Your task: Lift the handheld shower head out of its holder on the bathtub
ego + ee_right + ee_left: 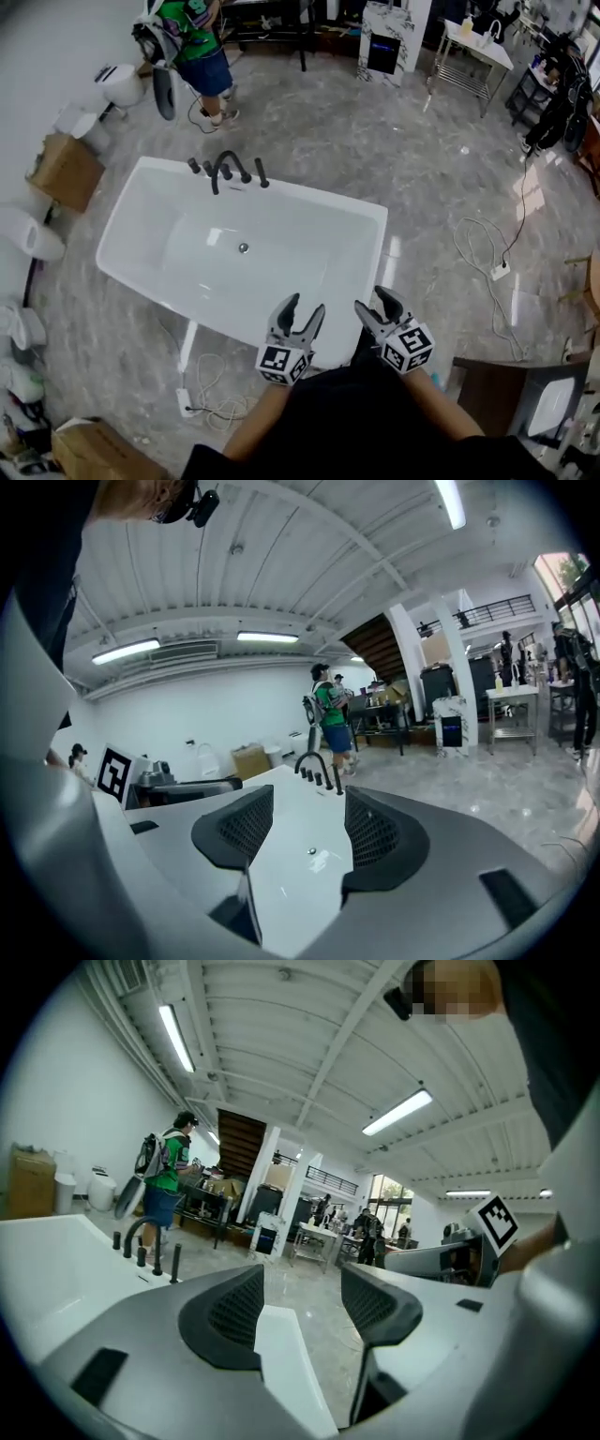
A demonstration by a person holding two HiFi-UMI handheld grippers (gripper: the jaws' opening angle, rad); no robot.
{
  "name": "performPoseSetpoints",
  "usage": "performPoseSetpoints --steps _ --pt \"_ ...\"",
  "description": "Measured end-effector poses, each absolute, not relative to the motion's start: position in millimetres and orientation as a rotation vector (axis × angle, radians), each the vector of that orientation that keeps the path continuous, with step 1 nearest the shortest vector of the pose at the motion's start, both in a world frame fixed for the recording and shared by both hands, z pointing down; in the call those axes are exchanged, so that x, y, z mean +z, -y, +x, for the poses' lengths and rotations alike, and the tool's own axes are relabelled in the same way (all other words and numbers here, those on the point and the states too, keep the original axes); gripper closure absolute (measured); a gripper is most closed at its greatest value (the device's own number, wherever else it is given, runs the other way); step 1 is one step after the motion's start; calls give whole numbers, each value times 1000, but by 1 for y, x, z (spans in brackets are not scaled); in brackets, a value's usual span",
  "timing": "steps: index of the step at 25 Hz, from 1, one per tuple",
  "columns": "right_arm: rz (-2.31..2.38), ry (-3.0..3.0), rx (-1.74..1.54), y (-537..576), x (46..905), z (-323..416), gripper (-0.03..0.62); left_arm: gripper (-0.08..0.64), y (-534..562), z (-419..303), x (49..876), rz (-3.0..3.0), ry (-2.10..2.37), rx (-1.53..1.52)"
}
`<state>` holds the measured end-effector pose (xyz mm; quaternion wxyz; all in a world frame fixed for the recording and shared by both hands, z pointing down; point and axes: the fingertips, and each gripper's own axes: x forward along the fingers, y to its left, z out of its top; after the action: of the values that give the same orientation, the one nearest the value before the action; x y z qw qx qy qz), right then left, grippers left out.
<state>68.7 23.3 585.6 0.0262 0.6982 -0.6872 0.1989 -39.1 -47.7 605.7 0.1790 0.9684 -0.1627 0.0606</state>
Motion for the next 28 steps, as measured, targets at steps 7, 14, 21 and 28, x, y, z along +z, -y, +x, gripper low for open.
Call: performPoseSetpoints --steps 7,14,21,28 --pt "1942 2288 733 56 587 150 373 319 107 23 604 2647 683 285" --pt "1821 2365 795 111 604 219 374 319 150 77 599 2596 828 322" --pt "1748 2367 867 142 630 259 373 319 175 97 611 2501 968 352" --pt "1564 2438 876 170 634 261 373 319 205 107 603 2450 1115 291"
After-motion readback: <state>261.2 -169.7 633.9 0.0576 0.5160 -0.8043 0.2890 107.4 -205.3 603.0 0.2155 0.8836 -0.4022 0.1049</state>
